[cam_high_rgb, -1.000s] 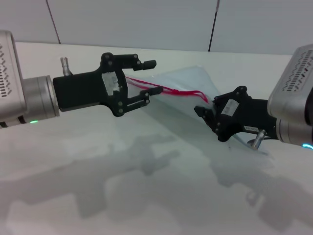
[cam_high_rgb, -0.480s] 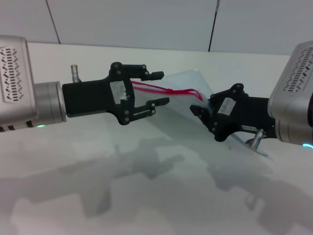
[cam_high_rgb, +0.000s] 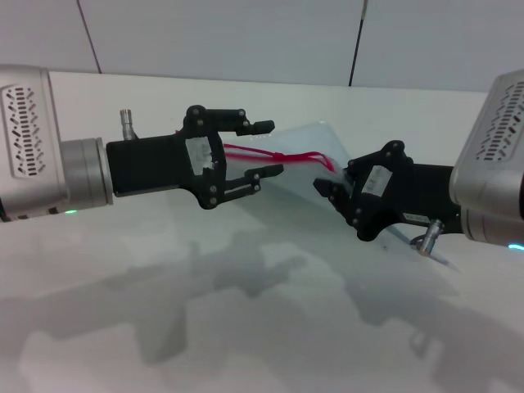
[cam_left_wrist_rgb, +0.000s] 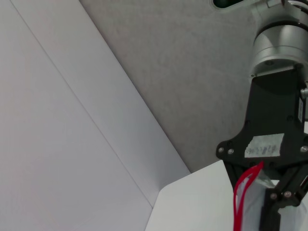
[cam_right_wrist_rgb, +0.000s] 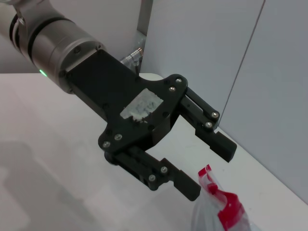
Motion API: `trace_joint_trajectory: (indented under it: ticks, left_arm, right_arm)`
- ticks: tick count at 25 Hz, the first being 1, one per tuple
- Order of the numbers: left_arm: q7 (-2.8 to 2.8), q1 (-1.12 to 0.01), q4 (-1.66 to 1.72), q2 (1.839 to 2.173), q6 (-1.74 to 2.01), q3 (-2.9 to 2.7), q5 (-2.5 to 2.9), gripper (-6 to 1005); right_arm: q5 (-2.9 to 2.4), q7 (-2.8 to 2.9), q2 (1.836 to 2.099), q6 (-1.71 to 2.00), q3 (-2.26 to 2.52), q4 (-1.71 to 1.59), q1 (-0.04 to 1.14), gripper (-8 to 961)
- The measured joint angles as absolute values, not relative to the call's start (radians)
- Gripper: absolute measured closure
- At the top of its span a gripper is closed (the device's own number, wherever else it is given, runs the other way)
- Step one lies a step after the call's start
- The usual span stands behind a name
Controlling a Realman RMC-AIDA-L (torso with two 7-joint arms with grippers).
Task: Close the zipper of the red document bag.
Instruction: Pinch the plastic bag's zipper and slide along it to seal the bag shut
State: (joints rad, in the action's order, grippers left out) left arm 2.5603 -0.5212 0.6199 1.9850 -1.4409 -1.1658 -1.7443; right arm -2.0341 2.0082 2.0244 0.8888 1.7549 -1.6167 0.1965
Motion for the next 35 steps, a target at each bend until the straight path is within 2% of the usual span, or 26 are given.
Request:
trace_joint_trajectory:
  ticks: [11,29,35]
  left_arm:
    - [2.584,-0.530,0.602,1.992,-1.443,-1.167,-1.744,514]
    - [2.599,-0.553,0.547,1.984,-1.451,-1.164,-1.751,519]
    - [2.597,-0.554,0.538,1.984,-1.451,-1.163,-1.755,665]
  right_arm:
    - [-2.034,2.008,2.025,0.890,1.755,-1.627,0.195,903]
    - [-2.034,2.000,2.025,0.890,1.761,-1.637,0.190,901]
    - [-2.034,1.999,2.025,0.890,1.758,-1.634,0.190,902]
